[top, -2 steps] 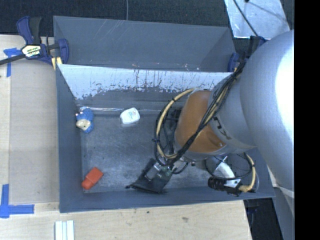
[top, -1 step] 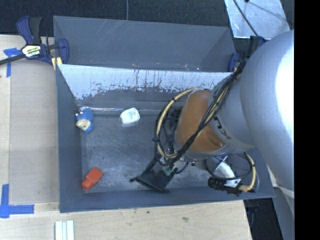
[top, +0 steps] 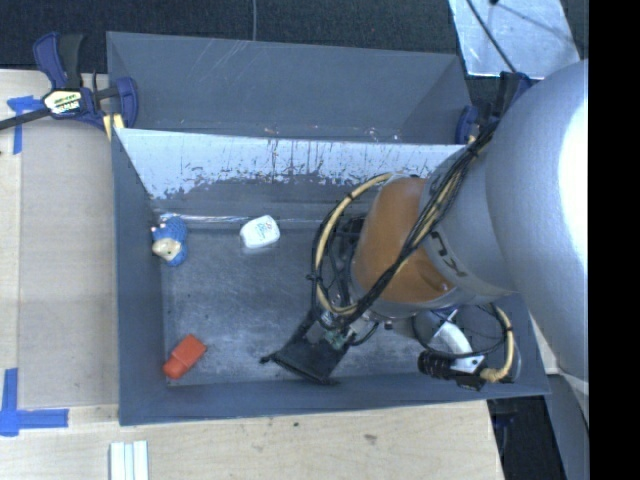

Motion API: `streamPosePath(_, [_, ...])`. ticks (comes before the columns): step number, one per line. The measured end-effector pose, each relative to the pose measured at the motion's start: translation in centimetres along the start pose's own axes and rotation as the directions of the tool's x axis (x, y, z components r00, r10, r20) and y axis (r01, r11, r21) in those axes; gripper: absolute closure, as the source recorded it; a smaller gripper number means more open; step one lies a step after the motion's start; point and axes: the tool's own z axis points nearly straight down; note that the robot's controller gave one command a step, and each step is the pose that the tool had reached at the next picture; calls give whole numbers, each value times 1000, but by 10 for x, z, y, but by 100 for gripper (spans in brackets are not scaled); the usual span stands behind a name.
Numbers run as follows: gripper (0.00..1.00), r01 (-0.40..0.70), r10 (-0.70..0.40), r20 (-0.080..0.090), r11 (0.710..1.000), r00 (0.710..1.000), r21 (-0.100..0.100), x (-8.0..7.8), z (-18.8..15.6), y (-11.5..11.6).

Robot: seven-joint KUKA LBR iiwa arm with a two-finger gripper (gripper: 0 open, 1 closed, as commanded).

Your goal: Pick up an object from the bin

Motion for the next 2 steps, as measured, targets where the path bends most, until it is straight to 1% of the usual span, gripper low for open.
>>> streamPosePath(1, [100,2,-2,2,1000,1000,-5,-2,-95,1])
streamPosePath(2, [100,5,-5,0,1000,1000,-1,-3,-108,2])
